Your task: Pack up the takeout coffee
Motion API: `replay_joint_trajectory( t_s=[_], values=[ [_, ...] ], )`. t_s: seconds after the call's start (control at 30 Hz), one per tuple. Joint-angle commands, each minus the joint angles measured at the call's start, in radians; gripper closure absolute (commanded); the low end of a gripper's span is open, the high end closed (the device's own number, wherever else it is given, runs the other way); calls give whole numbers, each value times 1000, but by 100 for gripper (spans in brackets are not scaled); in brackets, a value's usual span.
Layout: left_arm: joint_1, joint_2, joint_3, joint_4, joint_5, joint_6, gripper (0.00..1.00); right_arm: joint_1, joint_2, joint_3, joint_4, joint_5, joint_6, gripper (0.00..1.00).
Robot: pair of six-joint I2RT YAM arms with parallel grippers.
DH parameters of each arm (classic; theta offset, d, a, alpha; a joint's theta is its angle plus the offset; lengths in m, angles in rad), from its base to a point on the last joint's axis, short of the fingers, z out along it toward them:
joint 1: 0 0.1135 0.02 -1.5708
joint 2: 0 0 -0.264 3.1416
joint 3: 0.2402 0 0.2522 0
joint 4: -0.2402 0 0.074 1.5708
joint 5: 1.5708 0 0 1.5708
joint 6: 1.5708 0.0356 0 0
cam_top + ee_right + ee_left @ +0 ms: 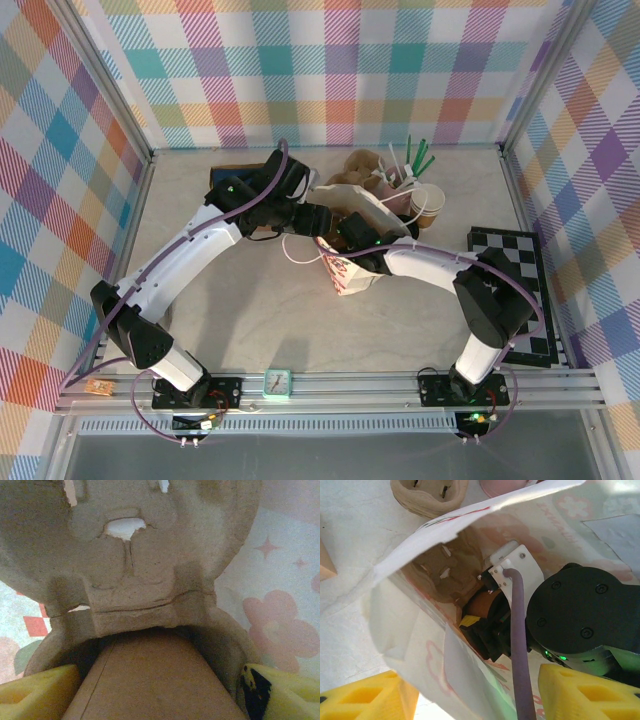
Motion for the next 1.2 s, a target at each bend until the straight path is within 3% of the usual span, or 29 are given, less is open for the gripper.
replay_joint_trajectory(
  t_s=[0.0, 0.23, 0.5, 0.6, 0.77, 1.17],
  values=[
    [-9, 9, 8, -24, -15, 3, 36, -1, 124, -76, -170, -62, 3, 47],
    [-5, 32, 19, -26, -13, 9, 36, 3, 88, -2, -304, -73, -20, 31],
    [-3, 40, 44, -37, -11, 12, 35, 8, 78, 76, -429, -122, -40, 21],
    [-2, 43, 53, -40, -11, 13, 34, 10, 78, 110, -477, -137, -51, 9],
    [4, 50, 69, -42, -7, 14, 33, 12, 80, 173, -558, -138, -62, 0],
    [14, 47, 70, -47, -8, 19, 27, 12, 68, 261, -650, -163, -69, 1]
  ],
)
